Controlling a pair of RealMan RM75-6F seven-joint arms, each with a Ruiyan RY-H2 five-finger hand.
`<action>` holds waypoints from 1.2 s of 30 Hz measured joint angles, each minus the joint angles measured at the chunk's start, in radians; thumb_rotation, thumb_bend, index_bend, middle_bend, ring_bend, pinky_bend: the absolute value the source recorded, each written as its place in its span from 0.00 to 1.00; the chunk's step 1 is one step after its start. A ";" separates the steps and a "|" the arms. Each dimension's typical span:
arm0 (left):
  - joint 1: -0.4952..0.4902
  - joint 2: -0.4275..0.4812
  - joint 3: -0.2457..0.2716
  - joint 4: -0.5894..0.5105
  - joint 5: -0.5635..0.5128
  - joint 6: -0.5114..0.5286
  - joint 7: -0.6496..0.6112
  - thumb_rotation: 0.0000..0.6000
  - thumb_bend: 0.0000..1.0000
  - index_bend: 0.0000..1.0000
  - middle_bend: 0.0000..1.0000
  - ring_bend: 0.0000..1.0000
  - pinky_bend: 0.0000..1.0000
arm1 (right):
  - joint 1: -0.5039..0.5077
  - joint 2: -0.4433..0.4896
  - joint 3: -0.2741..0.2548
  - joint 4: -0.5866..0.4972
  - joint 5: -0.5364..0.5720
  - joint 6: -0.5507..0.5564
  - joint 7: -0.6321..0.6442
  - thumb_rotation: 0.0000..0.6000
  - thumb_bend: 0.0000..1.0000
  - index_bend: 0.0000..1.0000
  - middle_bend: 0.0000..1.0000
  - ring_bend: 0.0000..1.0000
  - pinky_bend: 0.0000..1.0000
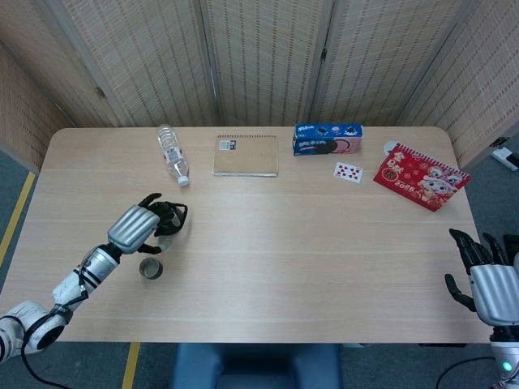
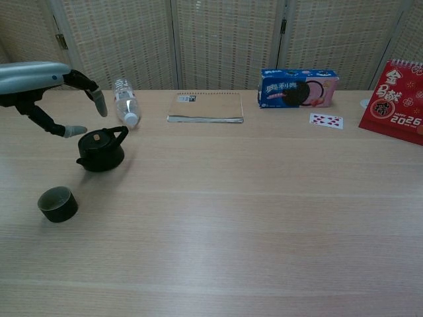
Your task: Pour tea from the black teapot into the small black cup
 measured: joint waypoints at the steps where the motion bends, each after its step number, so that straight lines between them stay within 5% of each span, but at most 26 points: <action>1: -0.012 -0.004 0.001 0.005 -0.001 -0.012 0.001 0.63 0.39 0.40 0.36 0.20 0.07 | 0.001 0.000 0.000 0.000 0.000 -0.003 0.000 1.00 0.43 0.03 0.16 0.24 0.08; 16: -0.129 -0.067 0.020 0.071 -0.032 -0.128 0.129 0.57 0.28 0.35 0.29 0.15 0.02 | 0.000 0.000 -0.008 -0.002 0.008 -0.016 0.007 1.00 0.43 0.04 0.16 0.24 0.08; 36: -0.168 -0.155 0.049 0.183 -0.151 -0.209 0.235 0.56 0.27 0.36 0.30 0.14 0.02 | -0.008 -0.006 -0.014 0.015 0.014 -0.021 0.034 1.00 0.43 0.06 0.16 0.24 0.08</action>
